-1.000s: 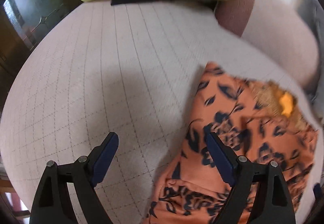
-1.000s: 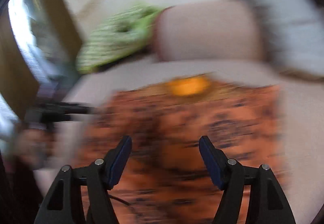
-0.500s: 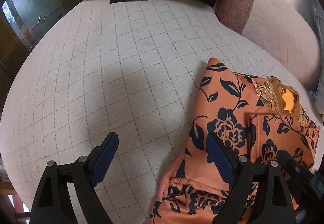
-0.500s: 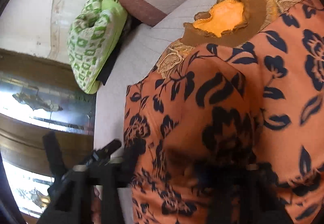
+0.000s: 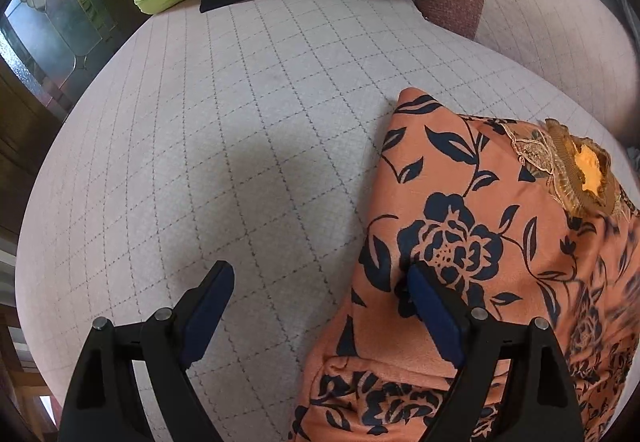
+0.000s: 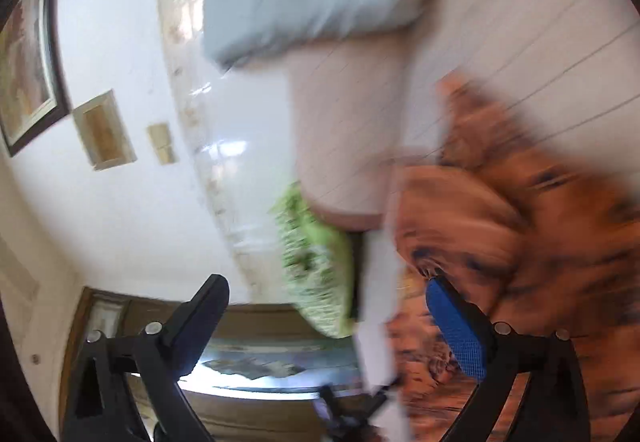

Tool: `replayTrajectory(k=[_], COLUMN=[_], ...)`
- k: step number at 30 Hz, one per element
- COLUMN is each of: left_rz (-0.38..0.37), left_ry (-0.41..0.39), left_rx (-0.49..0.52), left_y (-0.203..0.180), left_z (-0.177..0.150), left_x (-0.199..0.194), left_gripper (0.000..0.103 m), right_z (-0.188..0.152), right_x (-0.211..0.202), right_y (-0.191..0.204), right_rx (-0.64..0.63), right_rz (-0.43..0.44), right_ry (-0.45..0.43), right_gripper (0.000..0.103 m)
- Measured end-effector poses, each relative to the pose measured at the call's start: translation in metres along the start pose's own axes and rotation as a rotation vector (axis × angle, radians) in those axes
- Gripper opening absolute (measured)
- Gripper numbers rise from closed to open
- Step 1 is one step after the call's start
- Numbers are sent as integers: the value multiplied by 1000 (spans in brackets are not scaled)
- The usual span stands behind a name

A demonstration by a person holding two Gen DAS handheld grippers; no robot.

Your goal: Fold small clothes

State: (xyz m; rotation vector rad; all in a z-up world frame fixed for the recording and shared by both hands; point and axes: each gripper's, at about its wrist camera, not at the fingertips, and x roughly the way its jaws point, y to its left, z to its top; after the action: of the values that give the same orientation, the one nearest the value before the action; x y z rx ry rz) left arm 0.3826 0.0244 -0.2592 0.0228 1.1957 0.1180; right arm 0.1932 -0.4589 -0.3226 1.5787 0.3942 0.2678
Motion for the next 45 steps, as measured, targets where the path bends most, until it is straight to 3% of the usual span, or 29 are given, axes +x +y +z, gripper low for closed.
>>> replayTrajectory(k=[4, 7, 10, 12, 16, 18, 19, 20, 22, 24, 26, 30, 32, 34, 38, 41, 43, 45], left_rz=[28, 40, 36, 44, 109, 134, 130, 134, 163, 193, 150, 47, 44, 83, 80, 38, 11, -14], left_ry=[-9, -93, -172, -191, -118, -108, -107, -103, -135, -179, -206, -207, -189, -134, -138, -185, -206, -231], left_rx=[-5, -26, 22, 62, 135, 152, 142, 125, 87, 69, 63, 80, 121, 176, 169, 138, 129, 122], left_y=[-5, -13, -31, -45, -64, -66, -64, -60, -51, -47, -48, -61, -71, -84, -86, -75, -72, -70], left_z=[-1, -2, -4, -7, -11, -12, -11, -8, -6, -7, -9, -14, -16, -21, -20, -11, -11, -14], left_x=[-4, -18, -34, -34, -9, -2, -3, -3, -9, -18, -26, -27, -22, -11, -14, -27, -39, -56], left_gripper=[89, 89, 89, 89, 89, 92, 92, 92, 91, 91, 91, 91, 91, 91, 91, 91, 91, 92], right_z=[8, 13, 7, -5, -16, -13, -10, -7, -4, -8, -18, -34, -35, -28, -20, -17, -18, -25], right_x=[-48, -37, 1, 33, 81, 98, 101, 98, 92, 89, 92, 112, 125, 131, 119, 101, 89, 67], right_y=[-36, -29, 6, 26, 25, 3, -11, -19, -12, 7, 29, 41, 35, 11, 21, 42, 53, 68], right_rx=[67, 10, -198, -359, -514, -550, -549, -544, -537, -630, -750, -845, -907, -898, -844, -837, -818, -817], right_rz=[-64, -108, -213, -297, -428, -605, -710, -730, -738, -816, -782, -750, -811, -953, -913, -807, -755, -707], right_ry=[-58, -10, 104, 175, 257, 290, 297, 281, 283, 237, 179, 221, 226, 284, 280, 267, 276, 252], right_gripper=[100, 97, 81, 60, 55, 53, 41, 28, 28, 29, 30, 30, 30, 30, 29, 30, 36, 66])
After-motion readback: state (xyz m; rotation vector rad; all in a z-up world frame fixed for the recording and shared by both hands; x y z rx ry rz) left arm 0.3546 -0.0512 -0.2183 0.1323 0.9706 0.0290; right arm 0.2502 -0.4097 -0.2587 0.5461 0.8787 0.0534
